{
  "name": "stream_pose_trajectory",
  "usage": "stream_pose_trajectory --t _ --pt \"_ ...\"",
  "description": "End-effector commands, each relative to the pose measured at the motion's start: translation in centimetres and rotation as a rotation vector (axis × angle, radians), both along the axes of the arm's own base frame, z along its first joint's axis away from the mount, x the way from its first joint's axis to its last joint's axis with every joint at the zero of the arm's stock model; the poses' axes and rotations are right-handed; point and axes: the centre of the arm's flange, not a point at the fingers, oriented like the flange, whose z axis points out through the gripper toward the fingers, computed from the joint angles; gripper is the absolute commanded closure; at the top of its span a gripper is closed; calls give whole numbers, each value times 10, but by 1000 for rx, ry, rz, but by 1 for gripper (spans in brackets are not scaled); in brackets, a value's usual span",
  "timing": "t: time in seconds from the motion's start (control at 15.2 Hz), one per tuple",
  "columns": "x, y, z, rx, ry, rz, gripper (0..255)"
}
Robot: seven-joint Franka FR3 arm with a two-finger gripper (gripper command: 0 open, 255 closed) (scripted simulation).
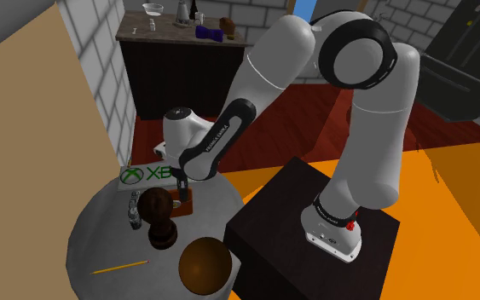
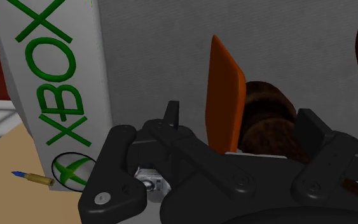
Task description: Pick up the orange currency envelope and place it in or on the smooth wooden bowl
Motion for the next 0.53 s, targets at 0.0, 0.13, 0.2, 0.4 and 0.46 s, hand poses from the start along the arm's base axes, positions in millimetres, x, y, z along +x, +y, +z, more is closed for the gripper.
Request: stream_pose_trajectory --t 0.0,0.13,0.2,0.4,0.46 --pt "0 0 -10 1 0 1 0" --pt "-1 1 -24 1 0 1 0" --pt "-1 1 -24 1 0 1 0" --pt "-1 1 -24 1 0 1 0" --pt "-1 1 -24 1 0 1 0"
